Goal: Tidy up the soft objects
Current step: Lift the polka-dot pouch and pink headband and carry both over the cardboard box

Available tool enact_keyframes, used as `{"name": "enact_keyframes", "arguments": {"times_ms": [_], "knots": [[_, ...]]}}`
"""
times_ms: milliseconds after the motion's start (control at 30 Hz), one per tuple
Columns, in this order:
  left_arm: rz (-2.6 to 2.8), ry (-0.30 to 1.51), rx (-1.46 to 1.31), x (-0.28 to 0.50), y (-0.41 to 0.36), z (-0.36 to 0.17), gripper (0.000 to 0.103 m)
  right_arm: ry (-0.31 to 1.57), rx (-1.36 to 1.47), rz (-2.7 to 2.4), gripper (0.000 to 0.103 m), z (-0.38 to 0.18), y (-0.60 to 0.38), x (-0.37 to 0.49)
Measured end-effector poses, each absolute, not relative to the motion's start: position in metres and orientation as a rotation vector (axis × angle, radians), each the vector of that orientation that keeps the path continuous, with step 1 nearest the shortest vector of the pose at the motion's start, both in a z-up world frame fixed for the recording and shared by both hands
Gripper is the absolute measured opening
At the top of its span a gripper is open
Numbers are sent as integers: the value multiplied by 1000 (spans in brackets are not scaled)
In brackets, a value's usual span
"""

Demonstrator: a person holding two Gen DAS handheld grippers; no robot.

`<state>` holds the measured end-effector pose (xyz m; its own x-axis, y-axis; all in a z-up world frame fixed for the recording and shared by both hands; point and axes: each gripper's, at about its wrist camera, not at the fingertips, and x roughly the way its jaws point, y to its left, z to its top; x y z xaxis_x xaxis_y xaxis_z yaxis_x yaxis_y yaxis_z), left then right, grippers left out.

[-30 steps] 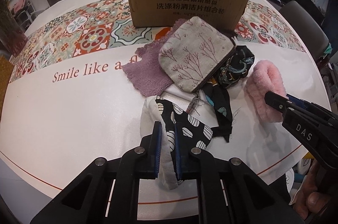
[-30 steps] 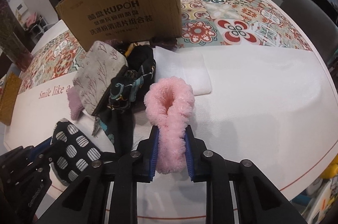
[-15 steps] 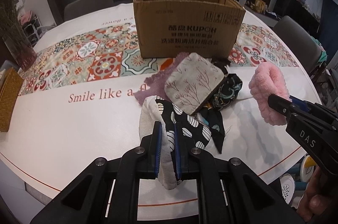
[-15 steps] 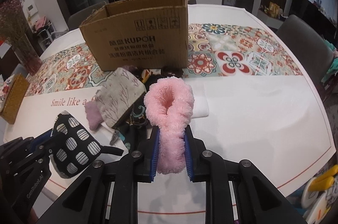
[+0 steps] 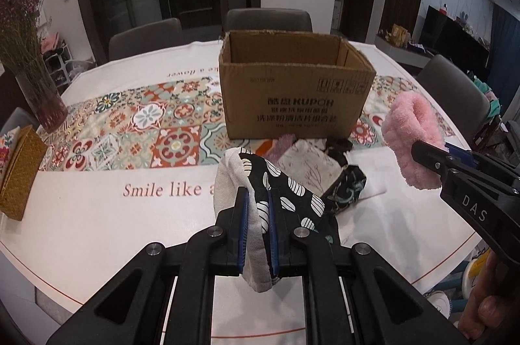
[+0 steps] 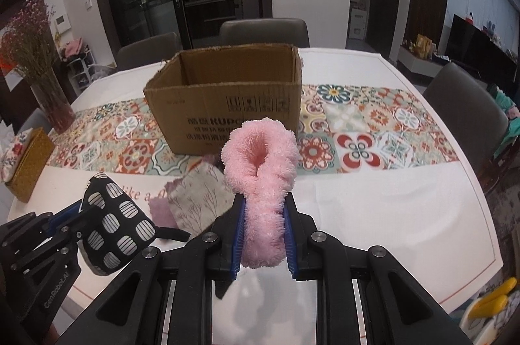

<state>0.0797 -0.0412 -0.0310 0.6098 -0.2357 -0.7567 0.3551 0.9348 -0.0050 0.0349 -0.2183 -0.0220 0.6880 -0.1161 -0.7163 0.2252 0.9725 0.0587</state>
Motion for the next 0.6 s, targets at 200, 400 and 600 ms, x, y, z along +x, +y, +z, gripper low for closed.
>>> {"name": "enact_keyframes", "arguments": {"times_ms": [200,400,600], "knots": [[-357,819,130,92,-43,-14,13,744,135,-179,23,-5,-218,46],[-358,773,125,104,-47,2,13,717,139,-170,23,6,-221,58],[-357,737,121,117,-50,14,13,678,129,-169,23,20,-221,67]]}}
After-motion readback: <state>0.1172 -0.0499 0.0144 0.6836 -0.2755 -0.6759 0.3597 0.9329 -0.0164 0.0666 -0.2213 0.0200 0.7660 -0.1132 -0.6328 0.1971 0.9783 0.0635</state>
